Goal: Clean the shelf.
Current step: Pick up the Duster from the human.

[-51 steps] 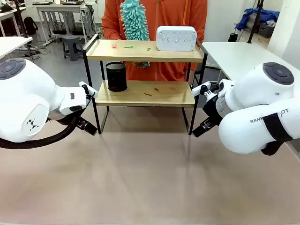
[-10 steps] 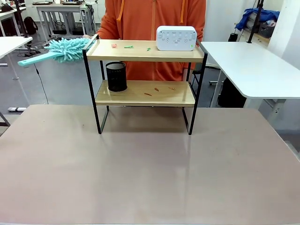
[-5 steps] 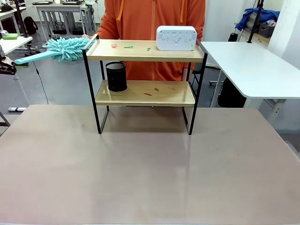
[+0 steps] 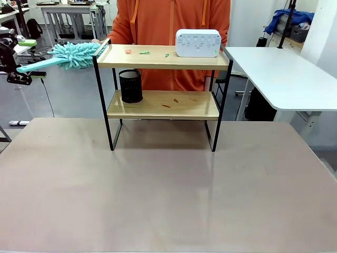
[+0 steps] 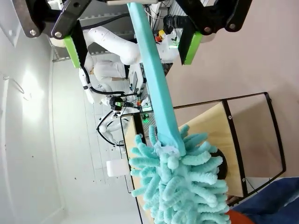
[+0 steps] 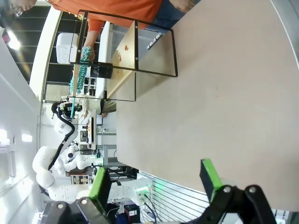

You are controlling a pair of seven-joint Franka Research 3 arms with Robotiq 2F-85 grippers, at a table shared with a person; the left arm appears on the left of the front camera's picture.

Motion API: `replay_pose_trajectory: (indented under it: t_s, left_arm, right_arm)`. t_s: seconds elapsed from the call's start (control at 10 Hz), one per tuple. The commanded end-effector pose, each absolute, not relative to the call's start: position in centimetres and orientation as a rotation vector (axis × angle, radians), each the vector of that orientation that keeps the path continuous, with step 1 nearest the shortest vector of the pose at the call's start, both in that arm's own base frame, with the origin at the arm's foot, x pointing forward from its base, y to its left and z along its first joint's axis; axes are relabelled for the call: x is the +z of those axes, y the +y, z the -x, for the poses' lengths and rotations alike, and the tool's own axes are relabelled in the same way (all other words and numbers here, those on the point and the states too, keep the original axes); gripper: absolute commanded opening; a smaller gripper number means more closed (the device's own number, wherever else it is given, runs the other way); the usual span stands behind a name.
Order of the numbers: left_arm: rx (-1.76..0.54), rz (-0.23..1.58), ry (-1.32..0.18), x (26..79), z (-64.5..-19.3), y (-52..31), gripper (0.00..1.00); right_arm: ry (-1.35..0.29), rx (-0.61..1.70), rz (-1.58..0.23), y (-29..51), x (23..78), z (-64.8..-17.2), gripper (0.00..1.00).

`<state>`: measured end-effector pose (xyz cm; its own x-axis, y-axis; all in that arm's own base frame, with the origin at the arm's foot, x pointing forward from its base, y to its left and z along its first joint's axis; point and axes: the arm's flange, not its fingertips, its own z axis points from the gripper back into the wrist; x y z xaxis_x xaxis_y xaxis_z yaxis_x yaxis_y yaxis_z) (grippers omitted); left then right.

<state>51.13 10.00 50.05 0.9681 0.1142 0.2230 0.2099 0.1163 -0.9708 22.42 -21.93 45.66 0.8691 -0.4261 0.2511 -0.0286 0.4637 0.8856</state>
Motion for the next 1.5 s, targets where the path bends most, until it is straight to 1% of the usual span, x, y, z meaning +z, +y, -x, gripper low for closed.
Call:
replay_pose_trajectory:
  t_s: [0.0,0.1,0.2,0.3,0.4,0.6,0.7,0.8,1.4]
  left_arm:
    - [-0.048,1.455,-0.269,50.5,-50.9,10.1,1.00]
    - [-0.055,1.439,-0.279,50.5,-50.8,10.0,0.63]
    - [-0.048,1.424,-0.277,50.3,-50.8,9.7,0.40]
    - [-0.050,1.406,-0.299,50.2,-50.6,9.3,0.03]
    - [-0.051,1.409,-0.307,50.1,-50.6,9.1,0.00]
    - [-0.050,1.410,-0.321,49.9,-50.7,8.9,0.00]
    - [-0.052,1.408,-0.325,49.8,-50.7,8.9,0.02]
    - [-0.055,1.403,-0.330,49.8,-50.7,8.8,0.00]
    - [-0.085,1.404,-0.328,49.6,-50.0,9.0,0.00]
  right_arm:
    - [-0.509,-0.237,-1.078,-21.7,45.6,-22.5,1.00]
    - [-0.509,-0.237,-1.078,-21.7,45.6,-22.5,1.00]
    - [-0.509,-0.237,-1.078,-21.7,45.6,-22.5,1.00]
    - [-0.509,-0.237,-1.078,-21.7,45.6,-22.5,1.00]
    - [-0.509,-0.237,-1.078,-21.7,45.6,-22.5,1.00]
    - [-0.509,-0.237,-1.078,-21.7,45.6,-22.5,1.00]
    - [-0.509,-0.237,-1.078,-21.7,45.6,-22.5,1.00]
    - [-0.509,-0.237,-1.078,-21.7,45.6,-22.5,1.00]
    - [-0.509,-0.237,-1.078,-21.7,45.6,-22.5,1.00]
